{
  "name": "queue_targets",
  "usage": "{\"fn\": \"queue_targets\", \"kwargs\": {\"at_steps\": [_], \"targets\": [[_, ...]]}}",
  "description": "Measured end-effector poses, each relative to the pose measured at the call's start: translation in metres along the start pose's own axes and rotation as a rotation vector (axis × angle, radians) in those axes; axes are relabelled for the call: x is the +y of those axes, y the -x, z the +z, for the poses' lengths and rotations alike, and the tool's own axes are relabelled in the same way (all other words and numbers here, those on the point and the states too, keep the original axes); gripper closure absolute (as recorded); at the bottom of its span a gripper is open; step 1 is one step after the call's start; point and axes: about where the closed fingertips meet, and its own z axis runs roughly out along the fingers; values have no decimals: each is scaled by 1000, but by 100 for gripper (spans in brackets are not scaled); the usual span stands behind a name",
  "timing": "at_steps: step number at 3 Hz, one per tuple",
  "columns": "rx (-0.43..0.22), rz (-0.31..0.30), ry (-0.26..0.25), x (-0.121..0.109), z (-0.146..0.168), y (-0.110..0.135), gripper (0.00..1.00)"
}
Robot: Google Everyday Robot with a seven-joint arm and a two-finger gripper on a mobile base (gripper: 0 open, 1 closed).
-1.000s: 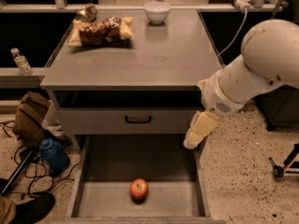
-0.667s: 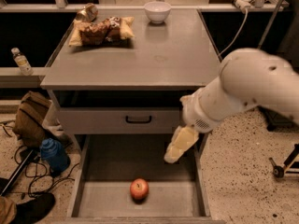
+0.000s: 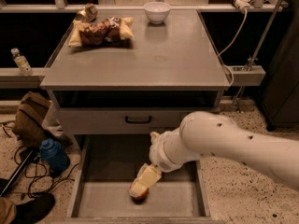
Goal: Pick apple from middle drawer and place on counter
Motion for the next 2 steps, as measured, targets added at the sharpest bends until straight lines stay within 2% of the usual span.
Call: {"fn": "queue_targets", "kwargs": {"at_steps": [1,2], "targets": [[-50,2,-59,-8,12,10,0],[-50,2,-59,-8,12,10,0]]}}
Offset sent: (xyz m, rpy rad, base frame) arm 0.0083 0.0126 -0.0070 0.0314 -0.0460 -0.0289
